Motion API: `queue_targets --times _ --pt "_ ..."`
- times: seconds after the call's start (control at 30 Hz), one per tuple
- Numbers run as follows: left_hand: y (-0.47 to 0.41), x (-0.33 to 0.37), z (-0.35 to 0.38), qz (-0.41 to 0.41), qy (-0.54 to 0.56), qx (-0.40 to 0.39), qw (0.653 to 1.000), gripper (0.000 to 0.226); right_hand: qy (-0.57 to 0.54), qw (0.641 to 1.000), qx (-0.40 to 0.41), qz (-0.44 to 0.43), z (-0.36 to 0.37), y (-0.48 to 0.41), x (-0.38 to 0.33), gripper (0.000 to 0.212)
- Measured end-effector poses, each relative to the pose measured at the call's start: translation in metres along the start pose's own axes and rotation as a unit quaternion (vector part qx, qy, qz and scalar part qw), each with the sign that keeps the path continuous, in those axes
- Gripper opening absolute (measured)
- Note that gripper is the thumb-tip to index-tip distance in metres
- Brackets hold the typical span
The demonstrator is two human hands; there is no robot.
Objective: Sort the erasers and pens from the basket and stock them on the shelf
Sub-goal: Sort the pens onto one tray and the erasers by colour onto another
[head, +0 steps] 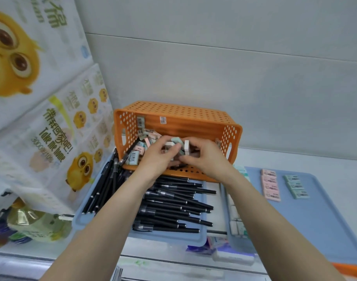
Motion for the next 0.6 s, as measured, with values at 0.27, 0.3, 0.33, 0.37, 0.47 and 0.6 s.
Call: queue_targets --times 0.27,0.3,0.33,0.37,0.47,0.6 --pt "0.032 0.008 0.028 0.170 -0.143 0.042 0.974 0.015 0.003 0.999 0.051 0.017 -0.032 0.073 0.002 0.053" --pt "0.038 0.008 0.034 0.193 -0.156 0.038 0.968 0.014 0.011 0.998 0.042 0.035 -0.038 0.081 0.004 0.053" --pt "0.045 0.008 0.041 0.207 -0.155 0.025 0.966 0.013 0.011 0.998 0.044 0.048 -0.045 0.091 0.005 0.053" --pt "0.051 0.008 0.046 0.213 -0.146 0.012 0.966 0.011 0.012 0.996 0.060 0.059 -0.054 0.100 0.006 0.052" --pt "0.065 0.008 0.057 0.201 -0.113 -0.002 0.973 0.004 0.053 0.988 0.115 0.085 -0.081 0.129 0.012 0.039" --pt "0.074 0.002 0.062 0.163 -0.081 0.001 0.983 0.007 0.198 0.972 0.086 0.095 -0.097 0.152 0.031 0.038"
Point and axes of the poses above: each hand's wrist, its own y-axis away from the middle knuckle, its own z-axis out of the palm, x = y × z, the point moved 3 cm from there along -y, towards the middle knuckle, and after that the axes turned 7 degrees about x, right-handed, at the moved point
